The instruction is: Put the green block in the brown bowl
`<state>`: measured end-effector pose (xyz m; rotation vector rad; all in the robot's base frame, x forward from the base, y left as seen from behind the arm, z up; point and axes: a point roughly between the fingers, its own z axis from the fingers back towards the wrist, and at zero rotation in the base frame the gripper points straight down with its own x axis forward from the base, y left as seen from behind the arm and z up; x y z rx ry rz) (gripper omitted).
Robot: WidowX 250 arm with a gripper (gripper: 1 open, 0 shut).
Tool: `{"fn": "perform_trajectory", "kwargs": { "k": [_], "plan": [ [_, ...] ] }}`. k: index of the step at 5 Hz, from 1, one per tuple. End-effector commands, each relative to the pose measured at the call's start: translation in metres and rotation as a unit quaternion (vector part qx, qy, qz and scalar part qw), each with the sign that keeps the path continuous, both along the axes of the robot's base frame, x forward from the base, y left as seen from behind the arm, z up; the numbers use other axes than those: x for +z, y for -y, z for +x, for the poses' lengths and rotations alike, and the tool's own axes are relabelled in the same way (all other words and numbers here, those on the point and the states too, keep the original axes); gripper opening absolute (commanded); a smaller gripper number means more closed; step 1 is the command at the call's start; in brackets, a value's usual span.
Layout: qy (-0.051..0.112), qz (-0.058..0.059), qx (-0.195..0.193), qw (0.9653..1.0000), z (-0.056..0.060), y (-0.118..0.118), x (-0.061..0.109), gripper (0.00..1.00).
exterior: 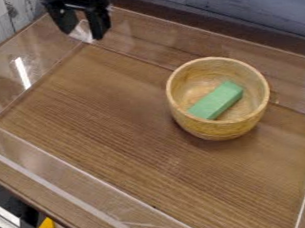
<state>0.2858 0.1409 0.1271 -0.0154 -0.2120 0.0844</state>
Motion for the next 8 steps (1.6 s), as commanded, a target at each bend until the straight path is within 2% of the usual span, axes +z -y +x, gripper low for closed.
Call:
{"fn": "perform_trajectory", "kwargs": {
  "k": [1,3,5,6,7,8],
  "plan": [
    [0.029,0.012,-0.008,0.9995,0.003,-0.016,0.016,1.00],
    [0.045,0.007,-0.008,0.9989,-0.004,-0.010,0.031,1.00],
    [0.059,0.007,-0.028,0.9978,-0.011,-0.012,0.009,1.00],
    [0.063,0.007,-0.004,0.9980,-0.013,-0.001,0.011,1.00],
    [0.066,0.011,0.013,0.9977,-0.012,0.010,0.012,1.00],
    [0.069,0.015,0.018,0.9974,-0.004,0.010,0.005,1.00]
  ]
}}
